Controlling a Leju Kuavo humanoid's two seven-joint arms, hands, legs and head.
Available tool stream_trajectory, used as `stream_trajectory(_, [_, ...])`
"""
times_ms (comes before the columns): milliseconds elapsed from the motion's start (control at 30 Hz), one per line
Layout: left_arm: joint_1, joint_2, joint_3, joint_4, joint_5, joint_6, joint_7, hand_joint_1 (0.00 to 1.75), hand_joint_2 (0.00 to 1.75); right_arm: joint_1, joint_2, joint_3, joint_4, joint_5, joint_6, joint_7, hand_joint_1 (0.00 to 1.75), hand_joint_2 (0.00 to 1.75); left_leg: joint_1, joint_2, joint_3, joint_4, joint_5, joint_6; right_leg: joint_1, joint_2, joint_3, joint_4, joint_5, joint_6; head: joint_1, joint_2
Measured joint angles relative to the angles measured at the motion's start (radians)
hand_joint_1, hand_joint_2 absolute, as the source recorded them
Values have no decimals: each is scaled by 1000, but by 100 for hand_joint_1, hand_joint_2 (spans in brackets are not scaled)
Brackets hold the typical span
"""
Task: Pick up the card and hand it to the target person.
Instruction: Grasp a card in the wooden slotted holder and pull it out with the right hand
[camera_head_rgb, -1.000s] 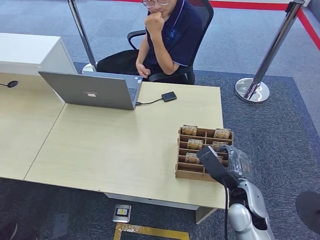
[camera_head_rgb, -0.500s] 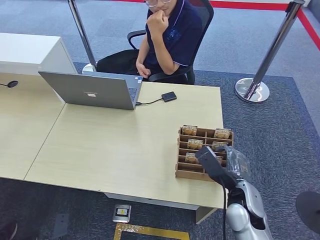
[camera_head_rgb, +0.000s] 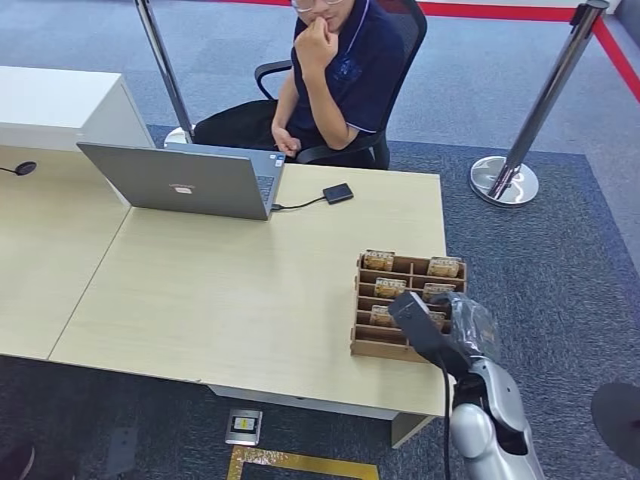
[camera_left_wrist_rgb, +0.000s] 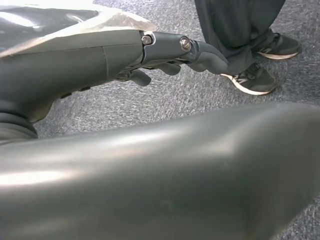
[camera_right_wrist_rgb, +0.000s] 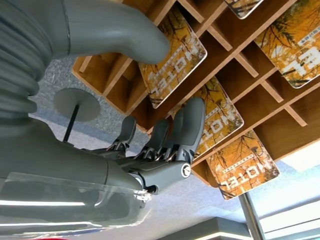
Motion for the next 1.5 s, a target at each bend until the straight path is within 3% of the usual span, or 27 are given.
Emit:
stream_trajectory(133, [0, 0, 0, 0, 1, 0, 1, 0, 0, -9, 4, 0, 15, 6, -3, 0, 86, 175, 0, 0, 0, 0, 0, 0, 0, 0, 0, 0, 0, 0, 0, 0])
stream_trajectory(267, [0, 0, 0, 0, -1, 0, 1, 0, 0, -16, 5, 0, 27, 10, -7, 0, 113, 175, 0, 0, 1, 0, 0, 0, 0, 0, 0, 0, 0, 0, 0, 0])
stream_trajectory(367, [0, 0, 0, 0, -1, 0, 1, 0, 0, -15, 7, 0, 29, 10, -9, 0, 123, 175, 0, 0, 1, 0, 0, 0, 0, 0, 0, 0, 0, 0, 0, 0])
stream_trajectory(1100, [0, 0, 2, 0, 15, 5, -6, 0, 0, -14, 14, 1, 39, 16, -14, -1, 95, 175, 0, 0, 1, 0, 0, 0, 0, 0, 0, 0, 0, 0, 0, 0])
stream_trajectory(1500, [0, 0, 2, 0, 17, 6, -6, 0, 0, -17, 14, 3, 57, 15, -13, -16, 95, 175, 0, 0, 1, 0, 0, 0, 0, 0, 1, 0, 0, 0, 0, 0])
